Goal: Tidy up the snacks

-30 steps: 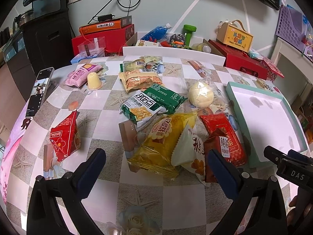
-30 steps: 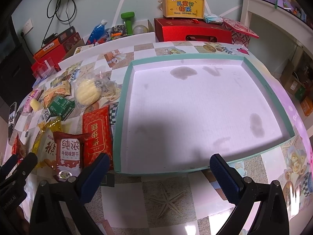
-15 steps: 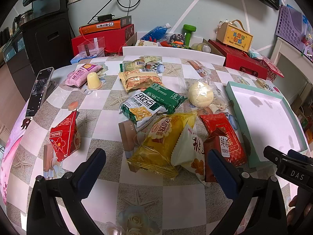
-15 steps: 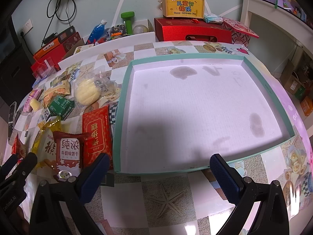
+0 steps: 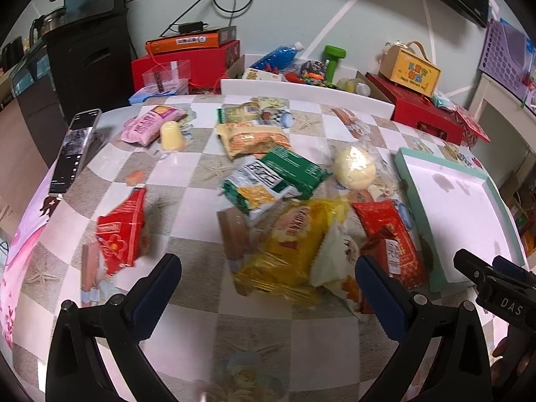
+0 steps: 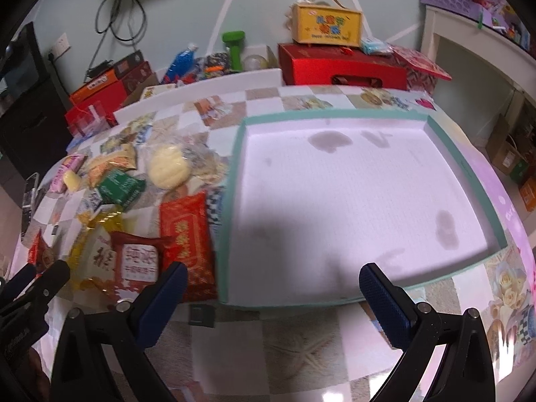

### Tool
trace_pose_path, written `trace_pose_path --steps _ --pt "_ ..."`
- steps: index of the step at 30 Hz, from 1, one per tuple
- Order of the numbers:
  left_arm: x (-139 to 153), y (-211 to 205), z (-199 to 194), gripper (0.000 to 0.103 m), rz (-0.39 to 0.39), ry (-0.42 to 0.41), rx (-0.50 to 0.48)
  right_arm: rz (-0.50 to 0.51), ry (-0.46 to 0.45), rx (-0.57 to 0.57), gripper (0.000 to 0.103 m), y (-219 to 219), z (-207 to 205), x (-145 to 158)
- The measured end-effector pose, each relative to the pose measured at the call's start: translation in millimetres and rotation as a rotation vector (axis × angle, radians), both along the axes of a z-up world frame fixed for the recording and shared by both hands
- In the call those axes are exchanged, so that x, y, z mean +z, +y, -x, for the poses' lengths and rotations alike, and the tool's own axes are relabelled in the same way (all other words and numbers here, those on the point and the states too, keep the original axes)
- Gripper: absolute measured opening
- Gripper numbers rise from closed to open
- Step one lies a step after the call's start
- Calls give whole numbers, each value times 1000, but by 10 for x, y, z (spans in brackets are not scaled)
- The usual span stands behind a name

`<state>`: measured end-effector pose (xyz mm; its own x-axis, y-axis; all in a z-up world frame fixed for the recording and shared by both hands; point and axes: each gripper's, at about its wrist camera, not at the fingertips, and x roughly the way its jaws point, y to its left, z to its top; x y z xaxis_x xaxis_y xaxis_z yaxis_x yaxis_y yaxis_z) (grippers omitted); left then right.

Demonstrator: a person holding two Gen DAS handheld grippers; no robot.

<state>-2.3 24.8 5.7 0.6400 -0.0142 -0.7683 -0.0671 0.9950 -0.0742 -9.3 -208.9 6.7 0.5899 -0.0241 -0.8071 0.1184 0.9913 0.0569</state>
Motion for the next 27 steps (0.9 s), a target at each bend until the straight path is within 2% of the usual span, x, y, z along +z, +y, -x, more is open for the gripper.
trace_pose_path --steps 7,12,18,22,24,25,27 --pt "71 458 27 103 -18 -32 108 -28 -23 99 103 382 -65 33" --pt "46 871 27 103 23 -43 209 -48 -36 167 103 684 -102 23" --pt "-128 1228 -83 103 52 47 281 -49 24 205 102 894 -162 -139" --pt "-270 1321 -132 99 108 79 290 -67 52 204 84 912 -180 -208" --pt "-332 1308 -176 84 117 95 277 -67 73 198 78 908 -194 -255" --pt "-352 1311 -194 82 126 101 269 -68 81 195 72 898 -204 -269" --pt "-389 1295 -233 77 146 111 253 -88 94 194 68 886 -214 -298"
